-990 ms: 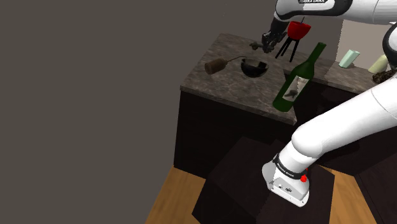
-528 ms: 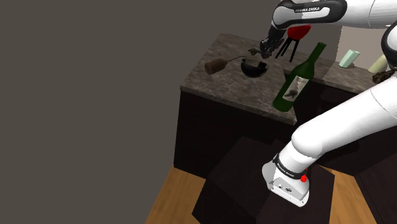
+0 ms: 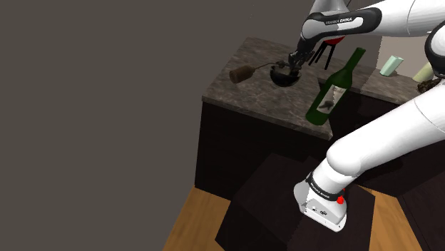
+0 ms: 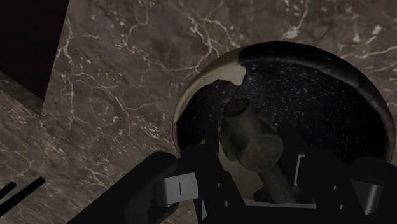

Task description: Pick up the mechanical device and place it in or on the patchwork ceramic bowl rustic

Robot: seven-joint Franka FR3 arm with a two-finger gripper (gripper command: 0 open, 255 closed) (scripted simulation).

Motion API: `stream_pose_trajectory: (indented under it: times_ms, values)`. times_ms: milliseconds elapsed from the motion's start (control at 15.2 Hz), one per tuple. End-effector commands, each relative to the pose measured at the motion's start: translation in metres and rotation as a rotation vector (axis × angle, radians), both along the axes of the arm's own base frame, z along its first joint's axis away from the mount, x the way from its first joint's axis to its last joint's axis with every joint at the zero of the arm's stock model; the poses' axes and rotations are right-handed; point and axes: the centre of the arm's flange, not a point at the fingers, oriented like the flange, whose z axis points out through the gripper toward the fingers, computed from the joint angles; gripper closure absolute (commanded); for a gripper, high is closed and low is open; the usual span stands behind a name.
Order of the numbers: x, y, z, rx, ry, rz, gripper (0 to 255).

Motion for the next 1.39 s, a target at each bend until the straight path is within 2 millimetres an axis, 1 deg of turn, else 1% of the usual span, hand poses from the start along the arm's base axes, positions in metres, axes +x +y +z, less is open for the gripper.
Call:
stream_pose_trajectory:
  times_ms: [0,264,330,660,858,924,1320]
  values:
    - [0.000,0.000,-0.001,0.000,-0.001,0.000,255]
    - [0.000,0.000,-0.001,0.000,-0.001,0.000,255]
    - [0.000,0.000,-0.001,0.000,-0.001,0.000,0]
    - [0.000,0.000,-0.001,0.000,-0.001,0.000,0]
    - [-0.004,0.011,0.036,0.000,-0.001,0.000,0]
    - [-0.005,0.014,0.046,0.000,-0.001,0.000,0]
    - [-0.005,0.014,0.046,0.000,-0.001,0.000,0]
